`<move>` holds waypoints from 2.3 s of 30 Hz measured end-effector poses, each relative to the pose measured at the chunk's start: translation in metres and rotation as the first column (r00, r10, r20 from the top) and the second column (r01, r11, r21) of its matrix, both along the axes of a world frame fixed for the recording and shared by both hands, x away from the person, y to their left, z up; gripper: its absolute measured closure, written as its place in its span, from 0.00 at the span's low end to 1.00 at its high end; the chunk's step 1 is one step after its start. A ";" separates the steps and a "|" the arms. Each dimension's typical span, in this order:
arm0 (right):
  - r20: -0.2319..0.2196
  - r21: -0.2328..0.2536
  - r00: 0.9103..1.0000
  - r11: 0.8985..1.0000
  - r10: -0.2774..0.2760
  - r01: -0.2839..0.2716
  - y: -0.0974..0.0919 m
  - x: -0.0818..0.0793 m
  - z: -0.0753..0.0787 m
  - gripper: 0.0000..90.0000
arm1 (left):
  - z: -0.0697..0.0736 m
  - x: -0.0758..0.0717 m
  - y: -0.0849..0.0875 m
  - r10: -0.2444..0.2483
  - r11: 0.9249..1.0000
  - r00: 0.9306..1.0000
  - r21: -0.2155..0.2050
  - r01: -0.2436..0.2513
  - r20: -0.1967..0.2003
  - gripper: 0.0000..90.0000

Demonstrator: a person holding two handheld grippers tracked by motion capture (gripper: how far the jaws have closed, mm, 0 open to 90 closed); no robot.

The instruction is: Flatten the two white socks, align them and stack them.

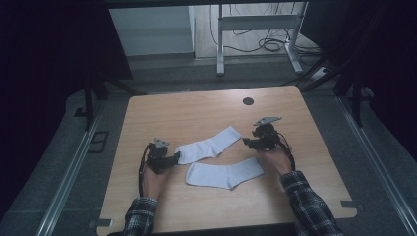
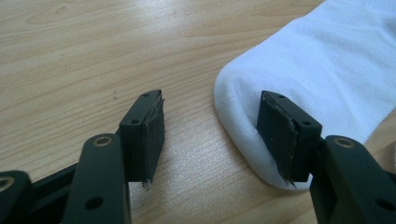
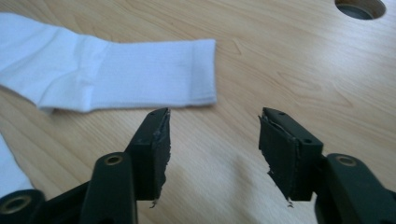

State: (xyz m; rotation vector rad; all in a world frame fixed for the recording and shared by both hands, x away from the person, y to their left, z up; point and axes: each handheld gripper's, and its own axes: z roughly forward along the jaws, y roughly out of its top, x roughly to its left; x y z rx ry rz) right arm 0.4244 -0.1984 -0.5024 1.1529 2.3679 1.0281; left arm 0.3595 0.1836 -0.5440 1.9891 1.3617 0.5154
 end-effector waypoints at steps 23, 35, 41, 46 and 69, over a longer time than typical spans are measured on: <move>-0.025 -0.059 1.000 0.998 -0.002 0.001 0.041 0.039 -0.027 0.75 | 0.000 0.000 0.000 -0.013 1.000 1.000 0.002 0.013 0.001 0.48; -0.039 -0.059 0.999 0.998 -0.005 0.003 0.044 0.034 -0.027 0.91 | 0.001 -0.002 -0.008 -0.093 0.995 0.996 -0.034 0.092 -0.004 0.94; 0.000 -0.059 1.000 0.998 -0.011 0.011 0.040 0.030 -0.017 0.91 | 0.006 0.001 -0.014 -0.099 0.994 0.995 0.035 0.099 0.005 0.95; 0.016 -0.047 1.000 0.999 -0.004 0.004 0.035 0.024 -0.005 0.92 | 0.018 -0.001 -0.015 -0.105 0.994 0.993 0.025 0.104 0.045 0.95; 0.014 0.028 0.999 0.999 0.032 -0.032 -0.012 -0.030 0.033 0.92 | 0.048 -0.029 -0.019 -0.203 0.976 0.976 -0.071 0.208 0.076 0.95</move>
